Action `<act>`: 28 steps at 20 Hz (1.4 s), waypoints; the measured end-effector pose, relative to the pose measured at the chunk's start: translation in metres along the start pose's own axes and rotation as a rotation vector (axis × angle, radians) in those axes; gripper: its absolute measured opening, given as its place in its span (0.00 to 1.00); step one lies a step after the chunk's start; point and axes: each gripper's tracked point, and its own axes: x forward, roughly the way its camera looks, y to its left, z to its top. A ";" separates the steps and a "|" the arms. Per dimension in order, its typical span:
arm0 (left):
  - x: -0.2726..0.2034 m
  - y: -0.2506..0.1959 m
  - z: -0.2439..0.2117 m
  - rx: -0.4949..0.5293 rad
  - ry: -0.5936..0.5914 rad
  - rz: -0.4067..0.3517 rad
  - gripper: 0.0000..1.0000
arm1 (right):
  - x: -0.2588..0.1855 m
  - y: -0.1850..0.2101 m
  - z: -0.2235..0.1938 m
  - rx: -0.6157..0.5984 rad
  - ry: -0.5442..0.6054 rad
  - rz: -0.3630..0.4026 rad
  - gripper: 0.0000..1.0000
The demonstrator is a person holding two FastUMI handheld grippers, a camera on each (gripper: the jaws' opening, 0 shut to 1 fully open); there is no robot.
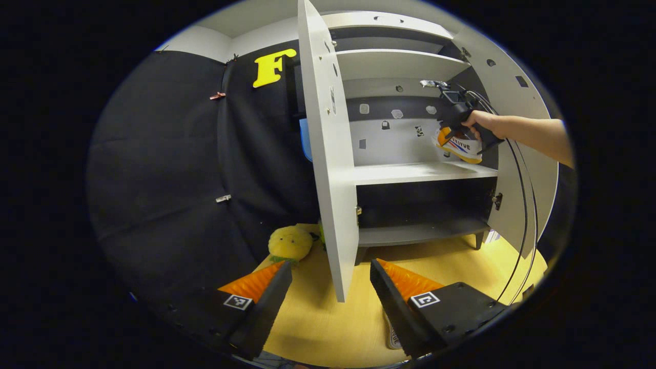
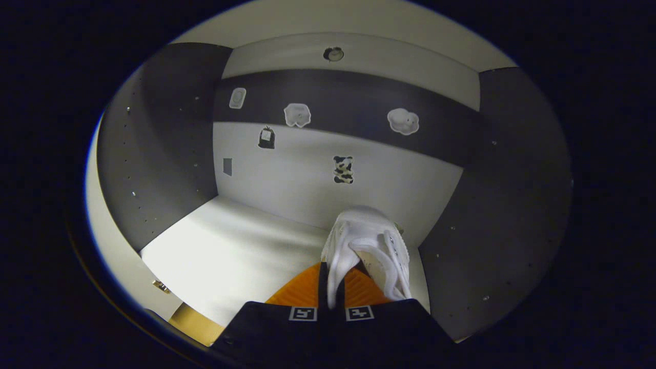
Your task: Grab one shoe with the right hand and put it into the shoe cabinet, grab the other shoe with the left hand and put it into the shoe cabinet; then close the right door with the right hand and the left door with the left hand.
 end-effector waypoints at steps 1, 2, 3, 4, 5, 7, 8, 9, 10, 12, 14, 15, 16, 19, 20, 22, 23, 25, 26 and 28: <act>-0.003 0.002 0.001 0.025 -0.011 0.014 0.96 | 0.008 0.001 -0.005 -0.004 0.026 0.004 0.05; -0.005 0.002 0.002 0.054 -0.017 0.023 0.96 | 0.019 0.002 -0.010 -0.013 0.050 0.000 0.05; -0.006 0.001 -0.001 0.075 -0.011 0.030 0.96 | 0.027 0.003 -0.016 -0.021 0.073 -0.007 0.05; -0.008 -0.001 -0.003 0.082 -0.007 0.029 0.96 | 0.035 0.006 -0.022 -0.032 0.093 -0.006 0.05; -0.010 -0.006 -0.005 0.079 -0.004 0.021 0.96 | 0.039 0.009 -0.028 -0.040 0.114 -0.003 0.05; -0.015 -0.011 -0.006 0.048 -0.002 0.012 0.96 | 0.047 0.014 -0.035 -0.041 0.147 0.001 0.05; -0.017 -0.013 -0.007 0.042 0.003 0.013 0.96 | 0.046 0.015 -0.036 -0.038 0.157 -0.004 0.05; -0.020 -0.013 -0.007 0.052 0.001 0.024 0.96 | 0.048 0.015 -0.036 -0.027 0.159 -0.012 0.06; -0.023 -0.011 -0.004 0.065 -0.011 0.038 0.96 | 0.045 0.014 -0.038 -0.010 0.171 -0.017 0.06; -0.025 -0.011 0.000 0.062 -0.026 0.044 0.96 | 0.043 0.003 -0.039 -0.003 0.186 -0.063 0.11; -0.027 -0.011 0.002 0.043 -0.032 0.040 0.96 | 0.038 0.009 -0.043 0.024 0.201 -0.023 0.31; -0.030 -0.010 0.000 0.037 -0.033 0.039 0.96 | 0.031 0.016 -0.049 0.047 0.208 0.001 0.36; -0.032 -0.009 -0.003 0.035 -0.031 0.039 0.96 | 0.023 0.020 -0.047 0.066 0.207 0.020 0.51; -0.040 -0.007 -0.012 0.015 -0.015 0.027 0.96 | -0.007 0.025 -0.047 0.085 0.169 0.023 0.96; -0.043 -0.007 -0.015 0.003 -0.011 0.018 0.96 | -0.013 0.025 -0.045 0.085 0.149 0.022 0.99; -0.048 -0.007 -0.020 -0.015 -0.004 -0.004 0.96 | -0.034 0.028 -0.043 0.089 0.111 0.013 0.99; -0.050 -0.007 -0.023 -0.020 -0.003 -0.015 0.96 | -0.047 0.029 -0.042 0.092 0.090 0.015 0.99; -0.052 -0.006 -0.026 -0.027 -0.003 -0.038 0.96 | -0.072 0.031 -0.040 0.101 0.039 0.003 0.99; -0.052 -0.005 -0.028 -0.029 -0.001 -0.050 0.96 | -0.086 0.031 -0.038 0.110 0.008 -0.007 0.99; -0.051 -0.005 -0.034 -0.037 0.003 -0.077 0.96 | -0.117 0.034 -0.040 0.134 -0.049 -0.011 1.00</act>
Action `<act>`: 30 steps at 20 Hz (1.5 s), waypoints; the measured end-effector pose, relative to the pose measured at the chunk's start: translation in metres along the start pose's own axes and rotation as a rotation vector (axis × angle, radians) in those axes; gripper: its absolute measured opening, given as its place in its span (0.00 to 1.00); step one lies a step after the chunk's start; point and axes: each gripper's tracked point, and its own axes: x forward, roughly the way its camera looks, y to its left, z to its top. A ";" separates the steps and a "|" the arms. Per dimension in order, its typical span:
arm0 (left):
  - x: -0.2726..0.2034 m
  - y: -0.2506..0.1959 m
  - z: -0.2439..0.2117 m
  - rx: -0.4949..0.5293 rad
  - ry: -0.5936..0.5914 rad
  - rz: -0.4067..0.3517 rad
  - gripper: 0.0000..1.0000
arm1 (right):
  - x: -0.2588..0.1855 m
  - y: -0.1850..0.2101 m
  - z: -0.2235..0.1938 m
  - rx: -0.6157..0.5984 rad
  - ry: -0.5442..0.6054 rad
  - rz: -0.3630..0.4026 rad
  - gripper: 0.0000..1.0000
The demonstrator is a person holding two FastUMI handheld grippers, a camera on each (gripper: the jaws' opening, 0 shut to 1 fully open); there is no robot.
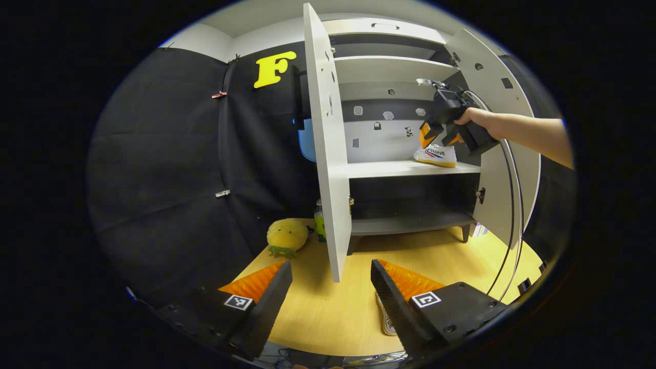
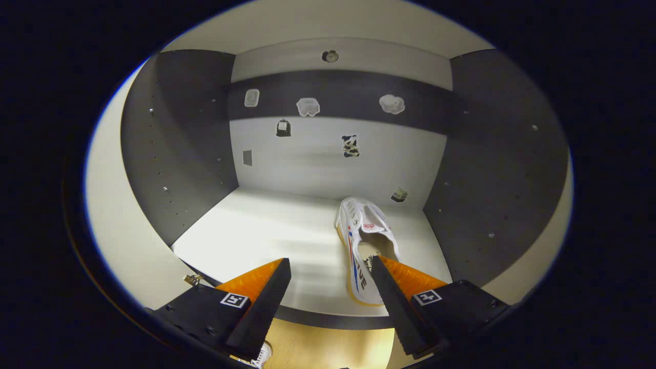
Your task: Grab one shoe with the right hand and put it into the shoe cabinet, grab the other shoe with the left hand and put it into the shoe cabinet; then close the right door with the right hand and the left door with the left hand.
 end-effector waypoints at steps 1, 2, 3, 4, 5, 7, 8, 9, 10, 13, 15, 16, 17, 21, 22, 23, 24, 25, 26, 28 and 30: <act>0.002 -0.001 -0.005 -0.008 0.004 -0.019 0.96 | -0.016 0.003 -0.003 0.014 -0.027 0.005 1.00; 0.005 -0.001 -0.011 -0.018 0.012 -0.039 0.97 | -0.031 0.006 -0.007 0.023 -0.053 0.008 1.00; 0.008 -0.002 -0.017 -0.029 0.022 -0.060 0.97 | -0.047 0.007 -0.014 0.022 -0.074 0.003 0.99; 0.011 -0.003 -0.022 -0.042 0.032 -0.086 0.97 | -0.061 0.006 -0.022 0.020 -0.095 -0.007 0.99; 0.014 -0.006 -0.029 -0.054 0.041 -0.115 0.97 | -0.076 0.007 -0.031 0.023 -0.116 -0.012 0.99; 0.021 -0.011 -0.042 -0.062 0.062 -0.166 0.97 | -0.105 0.009 -0.055 0.033 -0.145 -0.014 0.98; 0.026 -0.013 -0.050 -0.059 0.078 -0.185 0.97 | -0.118 0.008 -0.069 0.042 -0.153 -0.023 0.98; 0.030 -0.016 -0.059 -0.058 0.096 -0.203 0.97 | -0.130 0.007 -0.083 0.050 -0.163 -0.031 0.98; 0.034 -0.021 -0.068 -0.061 0.114 -0.226 0.98 | -0.142 0.006 -0.098 0.055 -0.171 -0.037 0.98; 0.049 -0.040 -0.096 -0.076 0.177 -0.294 0.94 | -0.172 0.003 -0.152 0.040 -0.154 -0.060 0.98; 0.062 -0.052 -0.114 -0.062 0.216 -0.324 0.94 | -0.189 0.002 -0.189 0.041 -0.116 -0.067 0.99; 0.068 -0.058 -0.121 -0.051 0.232 -0.338 0.94 | -0.197 0.000 -0.208 0.054 -0.094 -0.072 0.98; 0.075 -0.064 -0.128 -0.041 0.246 -0.354 0.94 | -0.203 -0.002 -0.225 0.068 -0.071 -0.077 0.98; 0.094 -0.095 -0.160 0.000 0.315 -0.406 0.94 | -0.227 -0.016 -0.285 0.114 0.026 -0.116 0.99; 0.099 -0.102 -0.169 0.012 0.336 -0.413 0.94 | -0.233 -0.022 -0.297 0.126 0.043 -0.129 0.99; 0.104 -0.107 -0.178 0.029 0.357 -0.416 0.94 | -0.239 -0.026 -0.306 0.137 0.055 -0.138 0.99; 0.109 -0.111 -0.186 0.055 0.374 -0.410 0.94 | -0.244 -0.030 -0.313 0.146 0.061 -0.148 0.99; 0.117 -0.115 -0.194 0.083 0.386 -0.403 0.94 | -0.248 -0.034 -0.317 0.149 0.064 -0.158 0.99; 0.125 -0.117 -0.199 0.114 0.395 -0.387 0.94 | -0.252 -0.038 -0.321 0.154 0.064 -0.168 0.99; 0.140 -0.123 -0.209 0.158 0.416 -0.363 0.94 | -0.254 -0.038 -0.321 0.166 0.066 -0.167 0.98; 0.155 -0.129 -0.212 0.176 0.427 -0.343 0.88 | -0.256 -0.038 -0.324 0.161 0.073 -0.161 0.99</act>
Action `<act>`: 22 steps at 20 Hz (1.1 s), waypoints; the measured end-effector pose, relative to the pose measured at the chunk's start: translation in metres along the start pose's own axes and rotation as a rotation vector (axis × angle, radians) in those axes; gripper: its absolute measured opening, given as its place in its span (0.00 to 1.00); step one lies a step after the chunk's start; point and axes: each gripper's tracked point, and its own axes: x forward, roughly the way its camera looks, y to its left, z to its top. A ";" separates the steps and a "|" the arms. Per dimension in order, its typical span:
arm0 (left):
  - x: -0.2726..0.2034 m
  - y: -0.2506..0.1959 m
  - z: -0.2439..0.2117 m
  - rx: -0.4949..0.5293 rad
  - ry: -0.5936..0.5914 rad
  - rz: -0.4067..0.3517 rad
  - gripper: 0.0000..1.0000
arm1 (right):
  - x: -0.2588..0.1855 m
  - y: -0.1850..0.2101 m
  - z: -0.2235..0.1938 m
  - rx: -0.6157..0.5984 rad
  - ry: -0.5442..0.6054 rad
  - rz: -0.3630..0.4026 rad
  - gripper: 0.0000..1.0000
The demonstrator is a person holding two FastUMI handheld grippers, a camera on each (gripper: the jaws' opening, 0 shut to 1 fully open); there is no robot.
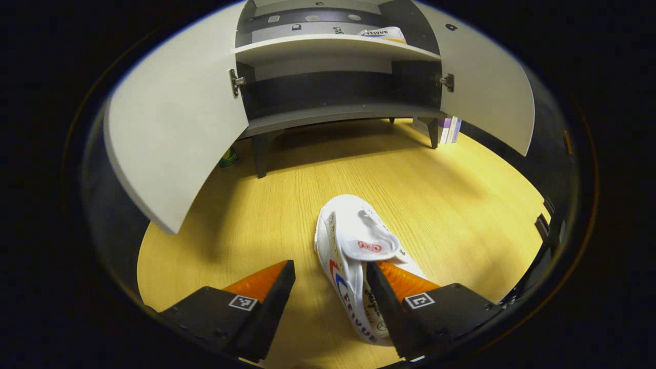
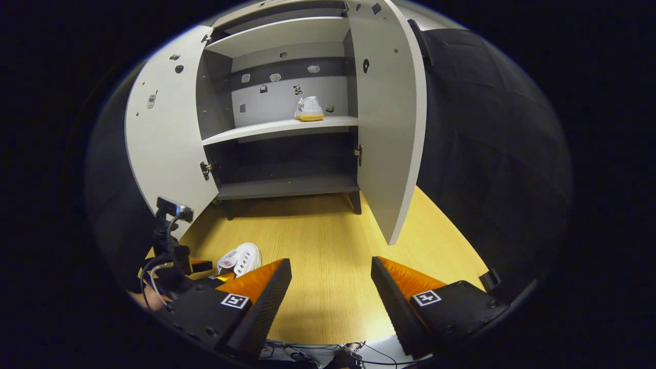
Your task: Grab one shoe with the right hand and put it into the shoe cabinet, grab the other shoe with the left hand and put it into the shoe cabinet; then close the right door with the right hand and the left door with the left hand.
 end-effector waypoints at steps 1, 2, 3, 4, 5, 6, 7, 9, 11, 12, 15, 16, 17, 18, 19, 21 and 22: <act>0.007 0.000 0.001 0.004 0.007 0.011 0.85 | 0.000 -0.001 0.000 -0.001 0.000 0.004 0.99; 0.014 0.001 0.003 0.009 0.012 0.026 0.83 | -0.001 -0.001 0.000 0.003 -0.003 0.005 0.99; 0.018 0.004 0.004 0.015 0.018 0.051 0.73 | -0.001 0.001 0.002 0.005 -0.004 0.015 0.99; 0.022 0.004 0.005 0.012 0.027 0.053 0.60 | 0.000 0.004 0.002 0.003 -0.004 0.026 0.99; 0.026 -0.001 0.004 0.005 0.038 0.044 0.56 | 0.001 0.006 0.002 -0.003 -0.003 0.037 0.99; 0.028 -0.002 0.004 0.008 0.046 0.051 0.45 | 0.003 0.007 0.002 -0.009 0.000 0.047 0.99; 0.029 0.001 0.003 0.016 0.050 0.070 0.38 | 0.004 0.009 0.002 -0.014 0.003 0.059 0.99; 0.032 0.010 0.000 0.004 0.070 0.105 0.23 | 0.006 0.011 0.003 -0.021 0.007 0.080 0.99; 0.031 0.013 -0.004 -0.043 0.090 0.099 0.10 | 0.009 0.012 0.004 -0.035 0.009 0.095 0.99; 0.029 0.013 -0.003 -0.050 0.094 0.092 0.07 | 0.009 0.012 0.005 -0.041 0.009 0.101 0.99; 0.025 0.010 0.006 -0.099 0.071 0.079 0.05 | 0.011 0.013 0.010 -0.053 0.000 0.121 0.99; 0.019 0.009 0.009 -0.088 0.063 0.082 0.05 | 0.011 0.013 0.013 -0.059 -0.011 0.123 0.99; 0.012 0.007 0.014 -0.080 0.051 0.089 0.05 | 0.011 0.012 0.016 -0.065 -0.021 0.127 0.99; 0.005 0.005 0.022 -0.078 0.035 0.089 0.05 | 0.010 0.011 0.019 -0.069 -0.030 0.132 0.99; -0.004 0.003 0.031 -0.079 0.022 0.088 0.05 | 0.010 0.010 0.020 -0.073 -0.038 0.138 0.99; -0.022 0.000 0.057 -0.091 -0.015 0.083 0.05 | 0.008 0.008 0.023 -0.079 -0.049 0.148 0.99; -0.031 -0.001 0.072 -0.098 -0.035 0.084 0.05 | 0.007 0.006 0.023 -0.084 -0.054 0.154 0.99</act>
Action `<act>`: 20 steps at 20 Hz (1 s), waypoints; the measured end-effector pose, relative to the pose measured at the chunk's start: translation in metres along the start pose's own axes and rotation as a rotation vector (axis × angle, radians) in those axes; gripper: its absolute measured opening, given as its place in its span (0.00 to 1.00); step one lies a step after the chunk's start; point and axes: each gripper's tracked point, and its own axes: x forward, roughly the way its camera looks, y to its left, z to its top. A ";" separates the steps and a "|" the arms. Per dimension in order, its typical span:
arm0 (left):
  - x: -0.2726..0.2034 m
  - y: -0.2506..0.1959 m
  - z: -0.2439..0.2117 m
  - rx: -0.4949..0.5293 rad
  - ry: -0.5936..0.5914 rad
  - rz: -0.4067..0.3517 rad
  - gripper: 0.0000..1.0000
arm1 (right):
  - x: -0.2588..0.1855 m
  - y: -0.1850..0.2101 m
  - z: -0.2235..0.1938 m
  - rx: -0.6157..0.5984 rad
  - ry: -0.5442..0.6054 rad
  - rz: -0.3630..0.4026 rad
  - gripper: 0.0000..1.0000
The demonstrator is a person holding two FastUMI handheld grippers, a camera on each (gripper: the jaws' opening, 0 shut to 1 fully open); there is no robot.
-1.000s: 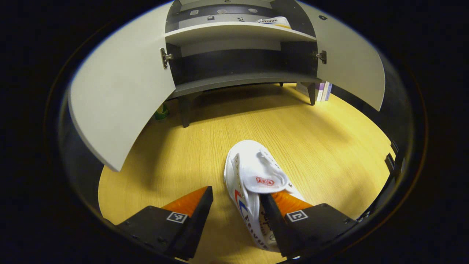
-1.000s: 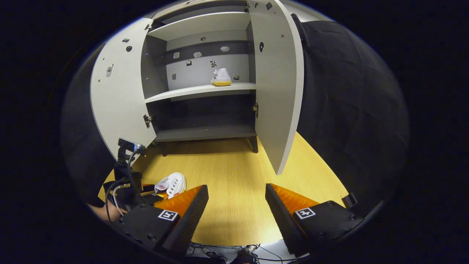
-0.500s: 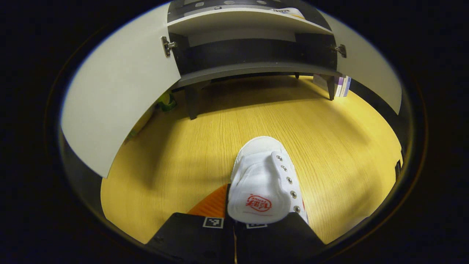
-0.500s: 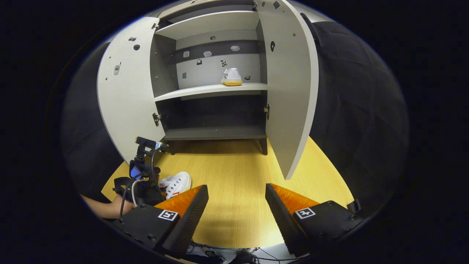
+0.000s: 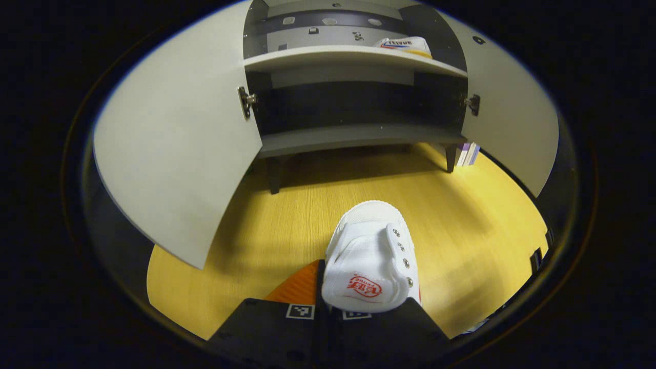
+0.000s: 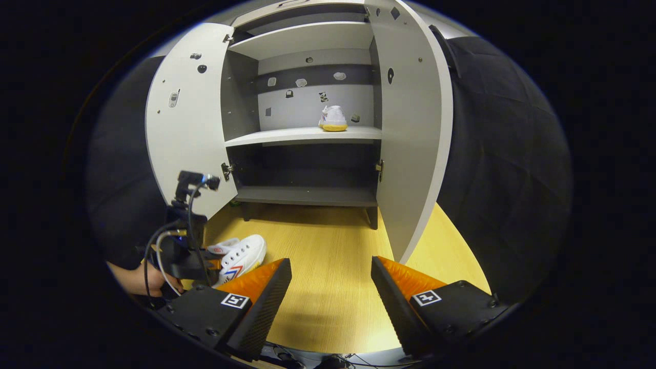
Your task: Grab one shoe with the right hand and put it into the shoe cabinet, grab the other shoe with the left hand and put it into the shoe cabinet; then close the right door with the right hand and the left door with the left hand.
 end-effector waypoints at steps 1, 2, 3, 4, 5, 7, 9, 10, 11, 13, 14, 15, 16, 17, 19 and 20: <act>-0.009 -0.001 0.017 -0.005 -0.021 0.000 0.05 | -0.001 -0.002 0.000 -0.007 -0.005 0.004 0.99; -0.018 -0.002 0.035 -0.007 -0.038 0.000 0.05 | -0.003 -0.005 0.000 -0.015 -0.011 0.007 0.99; -0.027 -0.004 0.054 -0.008 -0.059 0.002 0.05 | -0.005 -0.008 0.001 -0.023 -0.018 0.010 0.99; -0.035 -0.004 0.073 -0.010 -0.077 0.004 0.05 | -0.007 -0.010 0.002 -0.027 -0.026 0.016 0.99; -0.041 -0.005 0.094 -0.014 -0.096 0.002 0.05 | -0.008 -0.012 0.002 -0.025 -0.034 0.024 0.99; -0.054 -0.009 0.133 -0.035 -0.134 -0.016 0.05 | -0.009 -0.017 0.003 -0.024 -0.046 0.033 0.99; -0.066 -0.007 0.172 -0.040 -0.166 -0.020 0.05 | -0.011 -0.023 0.006 -0.026 -0.058 0.036 0.99; -0.071 -0.006 0.193 -0.036 -0.190 -0.017 0.05 | -0.012 -0.026 0.009 -0.024 -0.068 0.039 0.99; -0.075 -0.006 0.212 -0.030 -0.208 -0.014 0.05 | -0.012 -0.028 0.012 -0.021 -0.075 0.041 0.99; -0.077 -0.004 0.250 -0.015 -0.232 -0.011 0.05 | -0.015 -0.031 0.013 -0.010 -0.083 0.053 0.99; -0.074 -0.002 0.270 -0.001 -0.240 -0.001 0.05 | -0.018 -0.032 0.014 -0.005 -0.086 0.061 0.99; -0.070 0.003 0.288 0.009 -0.247 0.015 0.05 | -0.020 -0.033 0.015 -0.003 -0.088 0.067 0.99; -0.065 0.008 0.308 0.007 -0.256 0.026 0.05 | -0.023 -0.036 0.017 -0.001 -0.093 0.066 0.99; -0.060 0.009 0.326 -0.006 -0.252 0.032 0.05 | -0.025 -0.040 0.021 0.003 -0.104 0.065 0.99; -0.046 0.014 0.363 -0.023 -0.254 0.027 0.05 | -0.031 -0.053 0.028 0.014 -0.125 0.052 0.99; -0.038 0.017 0.383 -0.023 -0.255 0.034 0.05 | -0.034 -0.059 0.031 0.020 -0.133 0.041 0.99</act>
